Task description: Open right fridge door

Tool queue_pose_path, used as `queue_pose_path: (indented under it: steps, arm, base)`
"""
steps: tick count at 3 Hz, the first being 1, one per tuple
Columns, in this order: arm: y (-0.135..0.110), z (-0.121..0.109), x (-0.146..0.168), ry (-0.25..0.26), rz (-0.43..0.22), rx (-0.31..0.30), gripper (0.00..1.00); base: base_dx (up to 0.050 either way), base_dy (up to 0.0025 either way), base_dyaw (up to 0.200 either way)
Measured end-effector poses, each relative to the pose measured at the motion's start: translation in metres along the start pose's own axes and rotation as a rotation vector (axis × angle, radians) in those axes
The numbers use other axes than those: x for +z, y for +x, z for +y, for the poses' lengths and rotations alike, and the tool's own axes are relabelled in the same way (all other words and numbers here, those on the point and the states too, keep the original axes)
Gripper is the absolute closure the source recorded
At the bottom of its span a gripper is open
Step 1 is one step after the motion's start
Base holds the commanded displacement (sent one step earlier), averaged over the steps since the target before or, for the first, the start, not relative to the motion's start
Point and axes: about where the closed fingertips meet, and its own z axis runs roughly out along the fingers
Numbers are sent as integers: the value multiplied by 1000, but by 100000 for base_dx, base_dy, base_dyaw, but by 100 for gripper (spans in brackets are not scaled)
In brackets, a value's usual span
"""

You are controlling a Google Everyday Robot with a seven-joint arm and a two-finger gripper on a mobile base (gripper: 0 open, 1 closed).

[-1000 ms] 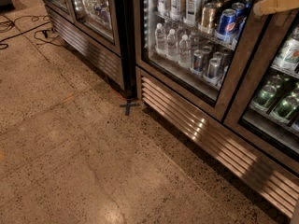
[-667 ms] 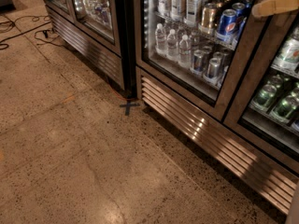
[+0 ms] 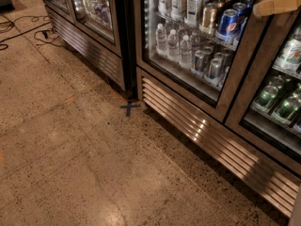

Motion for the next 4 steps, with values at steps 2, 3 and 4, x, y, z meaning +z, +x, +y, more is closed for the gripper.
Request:
queue_pose_path:
  steps: [2,3,4]
  arm:
    - [-1,-5,-4,0,0,0,66]
    - [0,-14,-8,0,0,0,88]
    - [6,-33,-8,16,-9,0,100]
  base:
    - [0,0,0]
    - [0,0,0]
    - [0,0,0]
